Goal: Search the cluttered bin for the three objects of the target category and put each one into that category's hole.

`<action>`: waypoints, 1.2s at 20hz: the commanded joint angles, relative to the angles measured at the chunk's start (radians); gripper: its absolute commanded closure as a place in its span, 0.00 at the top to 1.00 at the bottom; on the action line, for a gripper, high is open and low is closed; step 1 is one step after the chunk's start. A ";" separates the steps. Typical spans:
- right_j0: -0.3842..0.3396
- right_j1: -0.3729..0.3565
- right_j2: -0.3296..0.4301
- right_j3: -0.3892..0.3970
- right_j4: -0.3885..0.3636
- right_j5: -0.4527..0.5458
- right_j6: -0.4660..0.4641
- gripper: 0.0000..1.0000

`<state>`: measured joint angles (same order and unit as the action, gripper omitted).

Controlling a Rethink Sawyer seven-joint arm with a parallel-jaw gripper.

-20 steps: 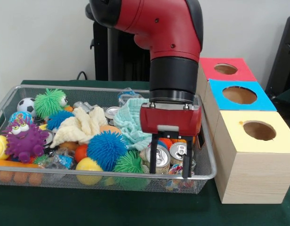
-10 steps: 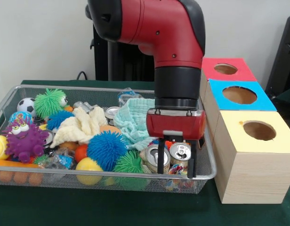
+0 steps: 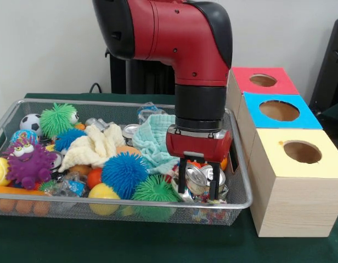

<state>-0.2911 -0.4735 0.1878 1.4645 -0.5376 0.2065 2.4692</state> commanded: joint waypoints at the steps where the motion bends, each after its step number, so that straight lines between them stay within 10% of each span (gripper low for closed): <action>1: -0.040 0.025 0.131 0.077 0.013 0.159 -0.130 1.00; 13: -0.032 0.039 0.140 0.051 -0.031 0.166 -0.141 1.00; 24: 0.086 0.013 0.011 -0.058 -0.163 -0.062 -0.046 1.00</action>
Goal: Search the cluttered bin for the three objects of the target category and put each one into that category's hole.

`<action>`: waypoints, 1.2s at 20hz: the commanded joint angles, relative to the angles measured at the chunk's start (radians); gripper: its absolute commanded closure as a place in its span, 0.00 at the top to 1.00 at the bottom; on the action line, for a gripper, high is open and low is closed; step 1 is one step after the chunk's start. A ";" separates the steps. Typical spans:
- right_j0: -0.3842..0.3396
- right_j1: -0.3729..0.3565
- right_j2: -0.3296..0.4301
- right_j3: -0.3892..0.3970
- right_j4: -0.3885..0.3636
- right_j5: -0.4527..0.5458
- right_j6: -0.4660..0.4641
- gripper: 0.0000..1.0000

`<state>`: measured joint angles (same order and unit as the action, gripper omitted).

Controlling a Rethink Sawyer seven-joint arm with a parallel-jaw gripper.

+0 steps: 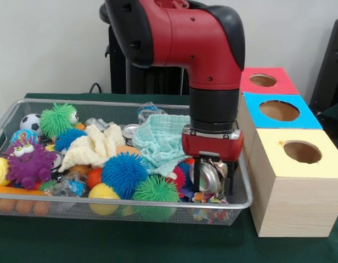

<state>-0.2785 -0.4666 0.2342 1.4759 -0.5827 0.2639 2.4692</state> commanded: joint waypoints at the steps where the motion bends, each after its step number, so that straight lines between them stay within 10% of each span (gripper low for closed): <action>1: 0.087 0.007 -0.053 -0.084 -0.128 -0.143 -0.030 1.00; 18: 0.179 0.048 -0.217 -0.158 -0.121 -0.251 0.012 1.00; 24: 0.095 0.027 -0.103 -0.095 -0.109 -0.169 -0.056 1.00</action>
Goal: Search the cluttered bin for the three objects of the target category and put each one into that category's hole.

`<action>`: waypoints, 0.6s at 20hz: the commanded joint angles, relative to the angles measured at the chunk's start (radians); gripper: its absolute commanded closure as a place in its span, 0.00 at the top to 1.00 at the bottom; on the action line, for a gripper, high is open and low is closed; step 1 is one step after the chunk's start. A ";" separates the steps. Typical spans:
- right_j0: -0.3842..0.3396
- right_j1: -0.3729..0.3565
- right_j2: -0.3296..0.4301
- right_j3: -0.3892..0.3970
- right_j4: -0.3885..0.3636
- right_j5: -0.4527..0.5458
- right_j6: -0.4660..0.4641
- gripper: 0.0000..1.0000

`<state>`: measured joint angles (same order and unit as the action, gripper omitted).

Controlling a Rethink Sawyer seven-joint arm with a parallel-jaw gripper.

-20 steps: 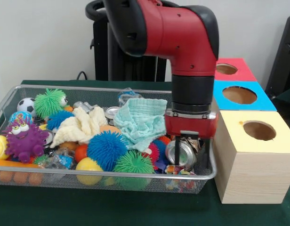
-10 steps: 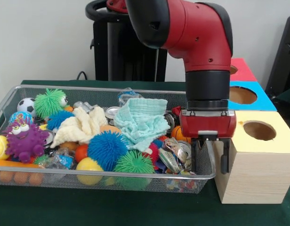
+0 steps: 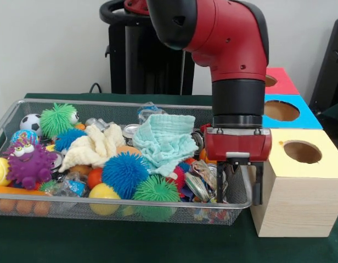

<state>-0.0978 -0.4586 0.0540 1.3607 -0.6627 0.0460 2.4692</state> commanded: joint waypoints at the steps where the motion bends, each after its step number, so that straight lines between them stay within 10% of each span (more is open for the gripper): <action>1: -0.114 0.016 0.117 0.040 -0.026 0.077 -0.084 1.00; 12: -0.203 0.005 0.226 0.114 0.020 0.299 -0.175 1.00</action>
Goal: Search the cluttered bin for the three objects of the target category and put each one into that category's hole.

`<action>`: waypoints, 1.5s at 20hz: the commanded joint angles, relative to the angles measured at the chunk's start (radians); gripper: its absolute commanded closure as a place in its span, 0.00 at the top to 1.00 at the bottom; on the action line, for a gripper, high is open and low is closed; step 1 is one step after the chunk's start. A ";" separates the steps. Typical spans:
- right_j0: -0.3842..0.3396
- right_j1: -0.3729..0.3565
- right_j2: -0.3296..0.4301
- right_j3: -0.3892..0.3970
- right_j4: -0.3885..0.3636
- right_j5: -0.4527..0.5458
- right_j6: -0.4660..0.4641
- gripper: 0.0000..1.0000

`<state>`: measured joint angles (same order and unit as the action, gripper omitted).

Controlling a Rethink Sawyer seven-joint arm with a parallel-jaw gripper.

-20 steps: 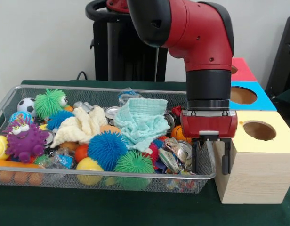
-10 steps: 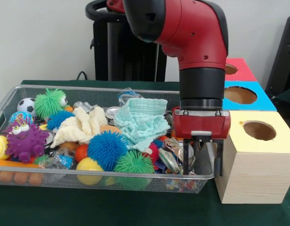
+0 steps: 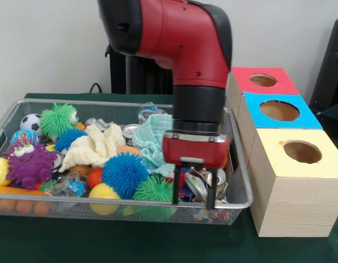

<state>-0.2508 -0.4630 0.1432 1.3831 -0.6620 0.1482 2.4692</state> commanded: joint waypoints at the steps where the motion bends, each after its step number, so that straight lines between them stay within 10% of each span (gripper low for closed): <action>1: -0.054 0.010 0.144 0.096 0.021 0.212 -0.173 1.00; 30: -0.115 0.033 0.262 0.141 0.032 0.284 -0.192 1.00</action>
<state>-0.3249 -0.4693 0.2815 1.4253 -0.6534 0.2948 2.4692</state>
